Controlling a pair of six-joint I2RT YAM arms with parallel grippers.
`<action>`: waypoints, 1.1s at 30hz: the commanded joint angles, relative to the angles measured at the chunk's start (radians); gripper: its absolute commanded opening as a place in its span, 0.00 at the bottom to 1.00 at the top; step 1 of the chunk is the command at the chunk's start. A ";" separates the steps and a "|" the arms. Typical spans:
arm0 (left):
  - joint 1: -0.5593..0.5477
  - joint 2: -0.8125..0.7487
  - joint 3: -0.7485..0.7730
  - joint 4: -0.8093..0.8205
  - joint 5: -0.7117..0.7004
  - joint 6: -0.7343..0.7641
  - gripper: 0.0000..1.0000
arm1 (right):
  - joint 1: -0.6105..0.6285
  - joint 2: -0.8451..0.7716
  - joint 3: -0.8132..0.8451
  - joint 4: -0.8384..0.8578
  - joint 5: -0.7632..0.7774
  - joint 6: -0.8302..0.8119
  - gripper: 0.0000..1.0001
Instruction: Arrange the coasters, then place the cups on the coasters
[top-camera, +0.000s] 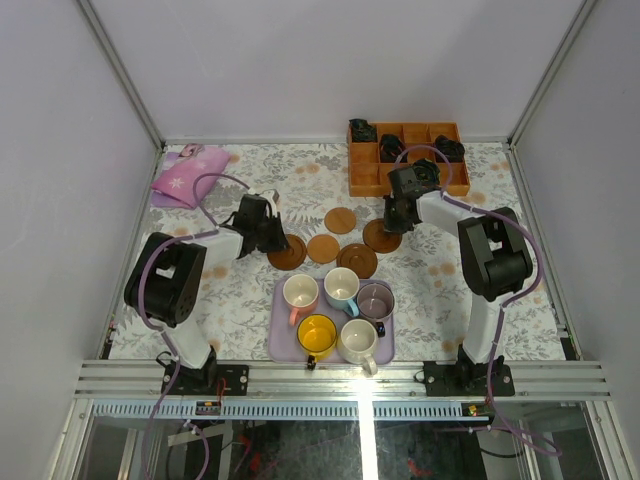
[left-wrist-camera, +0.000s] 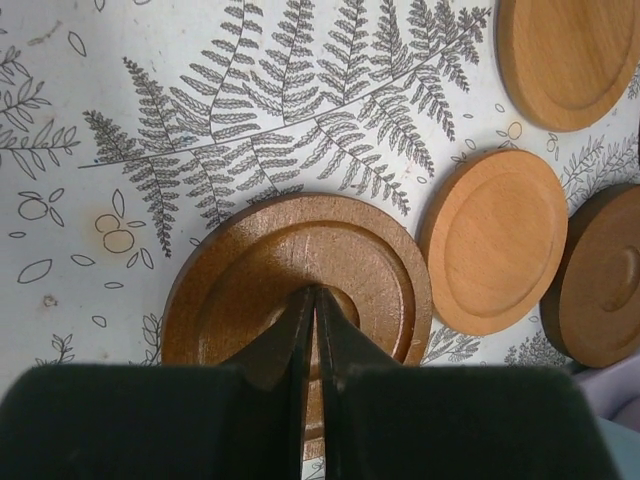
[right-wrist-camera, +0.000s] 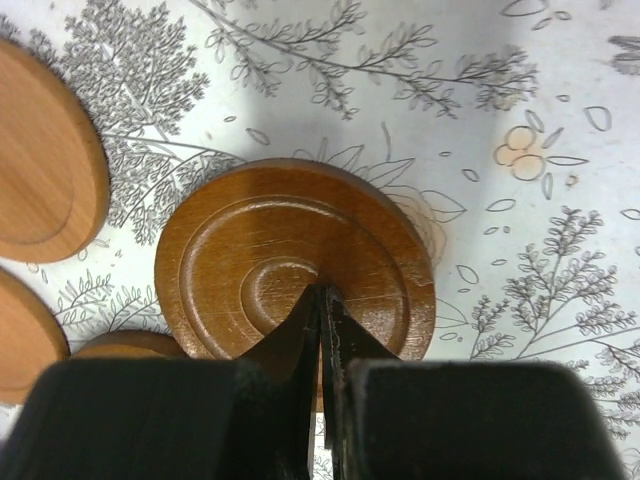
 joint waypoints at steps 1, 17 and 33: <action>-0.006 0.037 0.045 -0.051 -0.066 0.016 0.04 | -0.006 0.014 0.031 -0.065 0.161 0.033 0.00; 0.055 0.248 0.318 -0.115 -0.157 0.035 0.07 | -0.173 0.093 0.120 -0.059 0.153 0.023 0.00; 0.075 0.167 0.327 -0.173 -0.212 0.086 0.07 | -0.175 -0.040 0.123 -0.045 0.091 -0.041 0.00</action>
